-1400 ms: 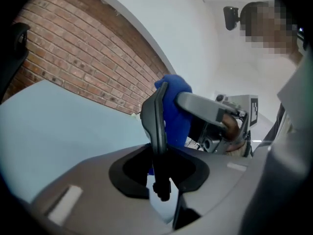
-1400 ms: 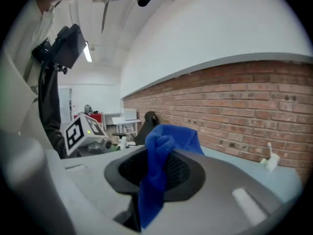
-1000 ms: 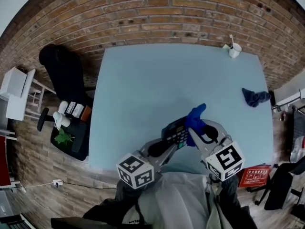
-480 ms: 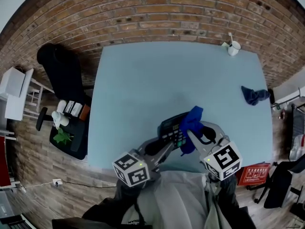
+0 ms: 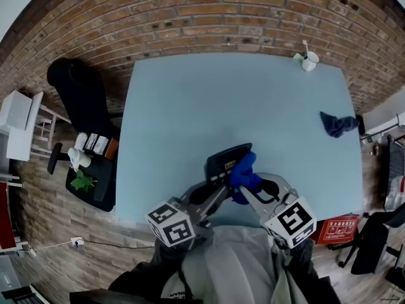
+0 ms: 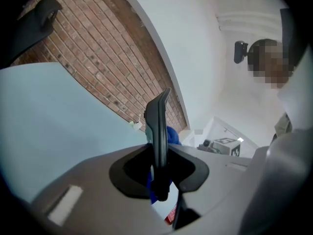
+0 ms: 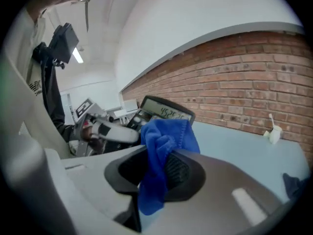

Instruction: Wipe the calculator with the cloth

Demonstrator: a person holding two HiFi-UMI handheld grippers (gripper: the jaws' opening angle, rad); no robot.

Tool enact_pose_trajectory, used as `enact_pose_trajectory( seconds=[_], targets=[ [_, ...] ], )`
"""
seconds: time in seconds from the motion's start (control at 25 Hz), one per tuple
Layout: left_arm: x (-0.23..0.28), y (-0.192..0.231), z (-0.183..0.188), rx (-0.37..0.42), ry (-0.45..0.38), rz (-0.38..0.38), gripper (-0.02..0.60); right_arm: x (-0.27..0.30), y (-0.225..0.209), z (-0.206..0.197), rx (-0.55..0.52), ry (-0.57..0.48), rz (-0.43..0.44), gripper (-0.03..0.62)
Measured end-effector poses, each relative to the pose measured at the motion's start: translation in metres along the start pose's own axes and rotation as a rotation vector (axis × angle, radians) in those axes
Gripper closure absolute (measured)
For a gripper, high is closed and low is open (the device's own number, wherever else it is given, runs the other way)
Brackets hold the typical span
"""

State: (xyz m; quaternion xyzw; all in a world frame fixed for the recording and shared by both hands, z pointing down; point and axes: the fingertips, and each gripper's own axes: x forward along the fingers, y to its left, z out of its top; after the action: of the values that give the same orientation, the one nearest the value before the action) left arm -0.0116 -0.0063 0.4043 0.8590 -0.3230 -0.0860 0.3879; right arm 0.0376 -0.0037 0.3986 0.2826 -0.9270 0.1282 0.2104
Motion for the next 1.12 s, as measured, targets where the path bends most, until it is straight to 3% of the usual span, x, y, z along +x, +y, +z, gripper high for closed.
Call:
enact_pose_trajectory(
  seconds=[0.2, 0.36, 0.48, 0.64, 0.72, 0.92, 1.12],
  targets=[
    [-0.001, 0.004, 0.011, -0.069, -0.043, 0.001, 0.503, 0.006, 0.059, -0.022, -0.042, 0.085, 0.158, 0.508],
    [0.003, -0.001, 0.006, -0.064, -0.013, -0.021, 0.503, -0.006, 0.008, -0.01, 0.044, -0.015, -0.01, 0.508],
    [0.002, -0.002, 0.003, -0.077, -0.004, -0.031, 0.503, -0.014, -0.03, 0.0, 0.043, -0.049, -0.118, 0.508],
    [0.003, 0.001, 0.002, -0.052, -0.001, -0.025, 0.503, -0.001, 0.011, 0.008, -0.076, 0.003, -0.044, 0.508],
    [0.004, 0.001, -0.001, -0.013, 0.019, -0.015, 0.503, 0.005, 0.016, 0.01, -0.154, 0.014, -0.069, 0.508],
    [0.006, -0.006, -0.01, 0.004, 0.054, -0.03, 0.502, 0.0, -0.01, 0.044, -0.201, -0.059, -0.151, 0.508],
    [0.01, -0.008, -0.017, -0.008, 0.079, -0.037, 0.503, 0.019, 0.047, 0.067, -0.376, -0.04, -0.039, 0.508]
  ],
)
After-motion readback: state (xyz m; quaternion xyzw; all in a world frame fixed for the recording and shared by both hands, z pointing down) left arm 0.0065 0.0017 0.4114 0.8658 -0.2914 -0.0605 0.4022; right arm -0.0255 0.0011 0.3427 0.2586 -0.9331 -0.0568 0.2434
